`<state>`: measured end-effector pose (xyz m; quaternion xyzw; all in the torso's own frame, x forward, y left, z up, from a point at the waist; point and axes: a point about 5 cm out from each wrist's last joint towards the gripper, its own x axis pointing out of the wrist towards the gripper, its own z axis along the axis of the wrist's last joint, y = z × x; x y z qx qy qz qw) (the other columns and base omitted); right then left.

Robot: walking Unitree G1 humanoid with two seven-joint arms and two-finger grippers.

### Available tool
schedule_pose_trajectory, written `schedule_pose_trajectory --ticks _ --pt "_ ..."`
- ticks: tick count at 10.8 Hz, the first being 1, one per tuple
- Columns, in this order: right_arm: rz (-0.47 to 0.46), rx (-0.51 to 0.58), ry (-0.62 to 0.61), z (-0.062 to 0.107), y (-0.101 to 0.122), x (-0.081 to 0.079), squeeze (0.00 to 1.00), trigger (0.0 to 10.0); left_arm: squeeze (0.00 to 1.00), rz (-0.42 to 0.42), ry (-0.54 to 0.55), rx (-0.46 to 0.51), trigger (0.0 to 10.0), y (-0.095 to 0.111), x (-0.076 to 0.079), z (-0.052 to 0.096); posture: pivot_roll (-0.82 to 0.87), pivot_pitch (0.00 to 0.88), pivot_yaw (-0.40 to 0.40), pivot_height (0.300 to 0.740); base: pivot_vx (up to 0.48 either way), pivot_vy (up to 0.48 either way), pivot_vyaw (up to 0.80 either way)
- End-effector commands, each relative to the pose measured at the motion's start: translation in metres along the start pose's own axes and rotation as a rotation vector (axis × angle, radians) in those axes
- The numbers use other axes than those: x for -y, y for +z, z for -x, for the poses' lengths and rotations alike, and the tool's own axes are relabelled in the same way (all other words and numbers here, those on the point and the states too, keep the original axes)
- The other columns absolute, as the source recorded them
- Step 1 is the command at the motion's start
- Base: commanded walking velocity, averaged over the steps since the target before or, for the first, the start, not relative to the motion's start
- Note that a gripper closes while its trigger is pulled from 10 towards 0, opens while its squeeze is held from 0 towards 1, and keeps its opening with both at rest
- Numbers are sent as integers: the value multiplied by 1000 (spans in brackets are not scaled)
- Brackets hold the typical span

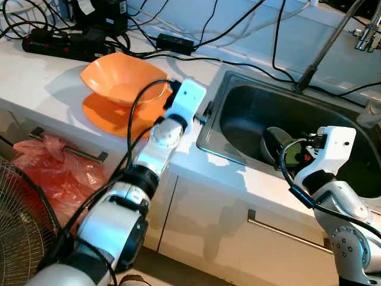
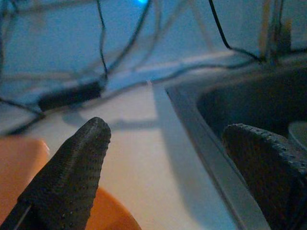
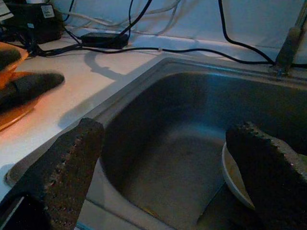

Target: Kitchen organization

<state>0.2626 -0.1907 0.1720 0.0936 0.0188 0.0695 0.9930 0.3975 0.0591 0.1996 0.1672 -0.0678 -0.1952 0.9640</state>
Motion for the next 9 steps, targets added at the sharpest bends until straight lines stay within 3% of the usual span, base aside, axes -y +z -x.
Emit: schedule_pose_trajectory --ticks 1,4,5,9 --pt "10 23 -21 2 8 5 1000 10000 0 -52 6 81 10000 29 -7 -7 197 0 -178 740 0 0 0" --pt "4 27 -19 -1 8 5 1000 10000 0 -161 70 39 10000 30 -34 -7 209 0 -177 740 0 0 0" --pt "-1 25 -20 -1 7 5 1000 10000 0 -224 43 -47 10000 15 -41 -4 214 0 -173 740 0 0 0" --pt "-12 30 -25 -1 6 5 1000 10000 0 -336 16 -210 10000 -12 -60 6 222 0 -161 740 0 0 0"
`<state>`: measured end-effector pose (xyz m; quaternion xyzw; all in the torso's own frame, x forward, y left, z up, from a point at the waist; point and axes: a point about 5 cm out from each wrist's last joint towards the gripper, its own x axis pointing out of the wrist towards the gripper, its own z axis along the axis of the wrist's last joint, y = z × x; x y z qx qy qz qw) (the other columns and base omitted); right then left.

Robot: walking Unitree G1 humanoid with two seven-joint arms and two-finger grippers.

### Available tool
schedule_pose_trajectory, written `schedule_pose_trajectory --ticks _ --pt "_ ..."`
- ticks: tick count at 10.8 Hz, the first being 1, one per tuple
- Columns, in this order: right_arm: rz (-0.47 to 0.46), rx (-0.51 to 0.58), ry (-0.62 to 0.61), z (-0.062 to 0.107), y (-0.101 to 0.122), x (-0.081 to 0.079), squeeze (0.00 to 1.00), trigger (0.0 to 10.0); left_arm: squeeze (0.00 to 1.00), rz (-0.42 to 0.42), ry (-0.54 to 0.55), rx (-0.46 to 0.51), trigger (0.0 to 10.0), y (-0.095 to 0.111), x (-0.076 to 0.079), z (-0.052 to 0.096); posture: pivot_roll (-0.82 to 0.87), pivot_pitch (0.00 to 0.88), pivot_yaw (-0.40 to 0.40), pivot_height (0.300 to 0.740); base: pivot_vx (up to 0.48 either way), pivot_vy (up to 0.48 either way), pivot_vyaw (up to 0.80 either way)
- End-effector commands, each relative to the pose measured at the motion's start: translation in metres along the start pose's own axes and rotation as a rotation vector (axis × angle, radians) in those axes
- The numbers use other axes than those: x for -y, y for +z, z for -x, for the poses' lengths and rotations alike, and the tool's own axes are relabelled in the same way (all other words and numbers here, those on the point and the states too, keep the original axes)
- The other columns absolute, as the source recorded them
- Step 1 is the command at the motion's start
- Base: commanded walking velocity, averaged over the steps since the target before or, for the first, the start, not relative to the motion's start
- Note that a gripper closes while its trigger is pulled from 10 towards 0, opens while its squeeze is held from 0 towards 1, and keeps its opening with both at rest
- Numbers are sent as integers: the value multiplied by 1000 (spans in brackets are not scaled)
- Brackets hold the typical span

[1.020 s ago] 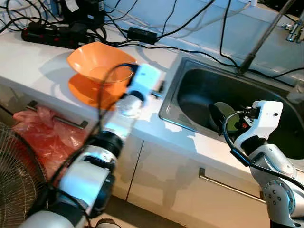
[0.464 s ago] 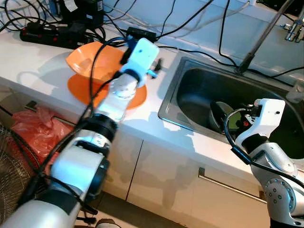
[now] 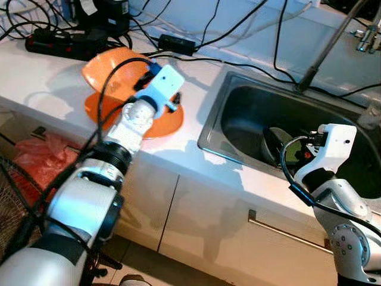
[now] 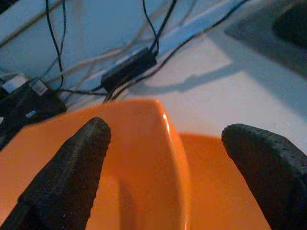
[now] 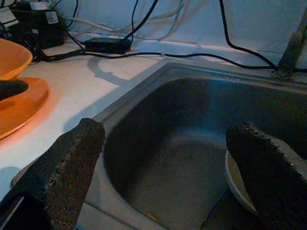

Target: Kitchen organization

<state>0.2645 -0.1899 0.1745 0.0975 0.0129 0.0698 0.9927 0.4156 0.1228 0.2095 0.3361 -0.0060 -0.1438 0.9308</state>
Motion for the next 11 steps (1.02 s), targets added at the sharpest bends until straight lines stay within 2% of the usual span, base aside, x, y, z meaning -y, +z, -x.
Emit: schedule_pose_trajectory --ticks 1,6,9,10,11 --pt "-5 20 -26 1 4 6 1000 10000 0 -20 -42 -28 10000 0 4 -2 223 0 -160 740 0 0 0" --pt "-3 27 -26 -1 5 5 1000 10000 0 -81 -52 -45 10000 3 -7 -2 225 0 -157 740 0 0 0" --pt "-4 31 -27 -1 5 5 1000 10000 0 -119 -129 -107 10000 -12 -4 2 230 0 -158 740 0 0 0" --pt "-4 29 -29 0 5 6 1000 10000 0 -111 -133 -110 7922 -13 -4 2 226 0 -157 740 0 0 0" --pt "-3 28 -32 1 5 6 1000 10000 0 -115 -131 -113 471 -15 -4 3 226 0 -157 740 0 0 0"
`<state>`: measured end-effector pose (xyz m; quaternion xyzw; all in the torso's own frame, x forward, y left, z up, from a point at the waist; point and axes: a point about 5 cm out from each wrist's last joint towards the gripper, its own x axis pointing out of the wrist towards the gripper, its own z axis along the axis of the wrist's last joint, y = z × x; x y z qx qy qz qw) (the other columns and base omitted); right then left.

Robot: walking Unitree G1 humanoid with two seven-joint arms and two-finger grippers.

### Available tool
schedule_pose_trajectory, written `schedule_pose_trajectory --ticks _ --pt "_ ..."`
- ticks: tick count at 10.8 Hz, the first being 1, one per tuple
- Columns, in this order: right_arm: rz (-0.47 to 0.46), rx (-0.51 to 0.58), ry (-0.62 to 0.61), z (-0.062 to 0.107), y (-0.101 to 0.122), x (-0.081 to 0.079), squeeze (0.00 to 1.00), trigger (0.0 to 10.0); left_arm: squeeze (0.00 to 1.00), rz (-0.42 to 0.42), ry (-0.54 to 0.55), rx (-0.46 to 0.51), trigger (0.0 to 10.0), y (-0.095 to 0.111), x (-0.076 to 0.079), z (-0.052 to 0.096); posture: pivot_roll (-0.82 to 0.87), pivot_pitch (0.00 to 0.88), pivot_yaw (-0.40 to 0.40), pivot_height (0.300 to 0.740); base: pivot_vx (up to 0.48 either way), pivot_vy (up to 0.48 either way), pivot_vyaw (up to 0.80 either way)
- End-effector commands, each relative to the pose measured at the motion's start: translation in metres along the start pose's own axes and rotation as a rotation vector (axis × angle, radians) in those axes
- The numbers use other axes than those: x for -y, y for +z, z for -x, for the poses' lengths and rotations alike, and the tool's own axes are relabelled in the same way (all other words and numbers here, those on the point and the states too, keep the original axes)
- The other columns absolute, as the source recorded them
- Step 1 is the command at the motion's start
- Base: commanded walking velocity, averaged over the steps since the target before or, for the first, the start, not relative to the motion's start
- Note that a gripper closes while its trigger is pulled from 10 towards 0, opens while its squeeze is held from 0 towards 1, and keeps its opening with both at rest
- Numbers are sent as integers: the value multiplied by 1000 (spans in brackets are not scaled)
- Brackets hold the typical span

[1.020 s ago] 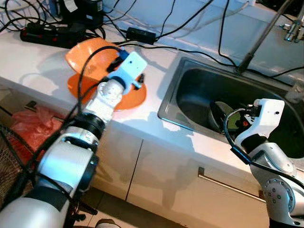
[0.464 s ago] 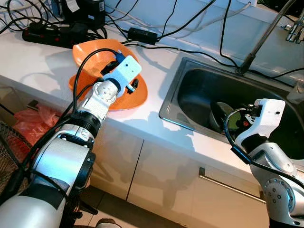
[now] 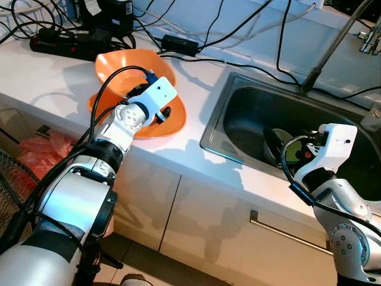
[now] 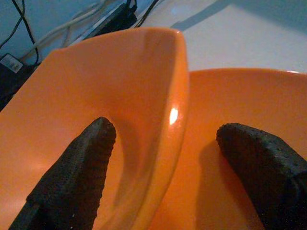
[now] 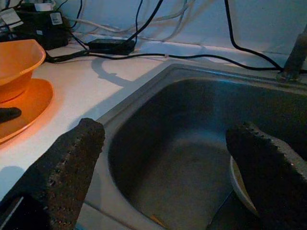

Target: Kitchen organization

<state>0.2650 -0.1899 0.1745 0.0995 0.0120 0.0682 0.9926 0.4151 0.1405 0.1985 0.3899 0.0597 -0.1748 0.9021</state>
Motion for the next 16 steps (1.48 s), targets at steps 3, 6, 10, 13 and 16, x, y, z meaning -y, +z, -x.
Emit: schedule_pose_trajectory --ticks 3,6,10,13,16 --pt "1 29 -34 1 6 6 1000 10000 0 -19 -27 1 0 3 2 -1 220 0 -157 740 0 0 0" --pt "4 32 -36 0 7 8 1000 10000 0 -15 -30 9 0 4 4 -2 216 0 -158 740 0 0 0" --pt "7 33 -45 1 8 10 1000 10000 0 -23 -25 31 0 7 7 -2 207 0 -160 740 0 0 0" --pt "7 34 -49 1 9 12 1000 10000 0 -29 -18 40 0 5 8 -2 209 0 -164 740 0 0 0" --pt "9 35 -50 0 10 13 1000 10000 0 -26 -19 44 0 5 8 -2 209 0 -163 740 0 0 0"
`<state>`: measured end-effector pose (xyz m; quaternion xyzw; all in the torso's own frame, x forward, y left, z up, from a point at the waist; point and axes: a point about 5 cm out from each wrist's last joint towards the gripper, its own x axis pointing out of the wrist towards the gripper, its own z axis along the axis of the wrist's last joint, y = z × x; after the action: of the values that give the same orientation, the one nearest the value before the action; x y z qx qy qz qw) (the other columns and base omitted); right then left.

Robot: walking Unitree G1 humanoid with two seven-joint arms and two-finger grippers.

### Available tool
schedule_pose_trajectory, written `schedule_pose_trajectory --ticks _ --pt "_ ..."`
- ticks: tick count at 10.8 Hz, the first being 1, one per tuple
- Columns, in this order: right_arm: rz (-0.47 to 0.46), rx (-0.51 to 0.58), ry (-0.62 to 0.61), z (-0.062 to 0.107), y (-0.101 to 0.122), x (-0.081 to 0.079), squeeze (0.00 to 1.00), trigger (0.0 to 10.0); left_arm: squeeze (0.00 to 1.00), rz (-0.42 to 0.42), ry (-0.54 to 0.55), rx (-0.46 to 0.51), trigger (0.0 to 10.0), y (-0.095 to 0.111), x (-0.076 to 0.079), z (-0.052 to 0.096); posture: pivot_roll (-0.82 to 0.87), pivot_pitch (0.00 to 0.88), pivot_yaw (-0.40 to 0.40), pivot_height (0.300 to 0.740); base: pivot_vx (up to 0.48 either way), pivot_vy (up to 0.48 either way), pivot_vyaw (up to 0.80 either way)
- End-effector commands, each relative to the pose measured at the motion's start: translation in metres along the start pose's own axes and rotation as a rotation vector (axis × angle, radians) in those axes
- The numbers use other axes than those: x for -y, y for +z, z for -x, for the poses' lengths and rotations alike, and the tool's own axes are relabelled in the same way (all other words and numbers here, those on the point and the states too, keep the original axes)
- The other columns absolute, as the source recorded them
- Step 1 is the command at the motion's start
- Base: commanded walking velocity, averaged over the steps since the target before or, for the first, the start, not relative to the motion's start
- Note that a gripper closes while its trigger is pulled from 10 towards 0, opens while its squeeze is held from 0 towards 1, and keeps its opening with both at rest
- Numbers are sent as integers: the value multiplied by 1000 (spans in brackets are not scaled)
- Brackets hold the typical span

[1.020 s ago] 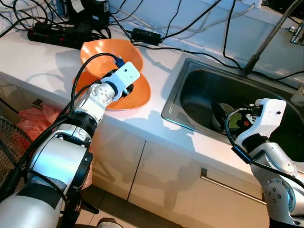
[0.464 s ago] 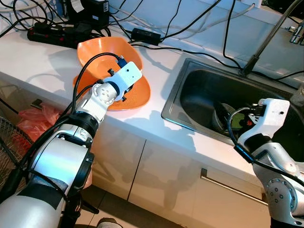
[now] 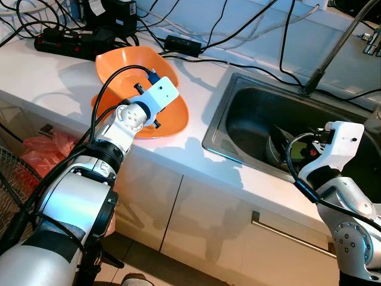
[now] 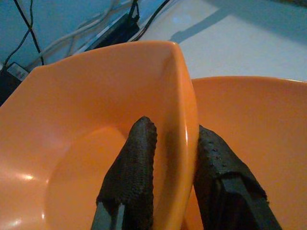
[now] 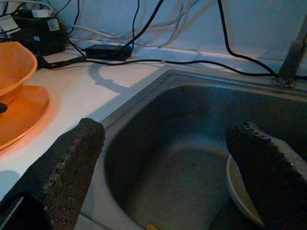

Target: Kitchen organization

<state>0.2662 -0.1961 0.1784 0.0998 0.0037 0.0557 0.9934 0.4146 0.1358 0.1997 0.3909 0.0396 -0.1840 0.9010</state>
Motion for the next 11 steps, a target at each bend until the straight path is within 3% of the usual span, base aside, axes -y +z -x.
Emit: schedule_pose_trajectory --ticks 1,3,5,7,10,11 --pt "10 17 -28 0 5 8 1000 10000 0 -14 -20 3 0 1 6 -2 208 0 -163 740 0 0 0" --pt "12 18 -33 1 5 9 1000 10000 0 -33 15 54 0 8 5 -2 205 0 -160 740 0 0 0" --pt "11 19 -37 1 5 10 1000 10000 0 -49 103 204 0 32 -1 -2 209 0 -161 740 0 0 0" --pt "6 28 -43 -2 7 13 1000 10000 0 -93 158 440 0 61 15 3 213 0 -162 740 0 0 0" --pt "-53 65 -70 0 10 18 1000 10000 0 -124 195 648 0 83 27 11 211 0 -156 740 0 0 0" --pt "-90 74 -71 2 12 20 1000 10000 0 -119 142 715 0 89 36 14 204 0 -147 740 0 0 0"
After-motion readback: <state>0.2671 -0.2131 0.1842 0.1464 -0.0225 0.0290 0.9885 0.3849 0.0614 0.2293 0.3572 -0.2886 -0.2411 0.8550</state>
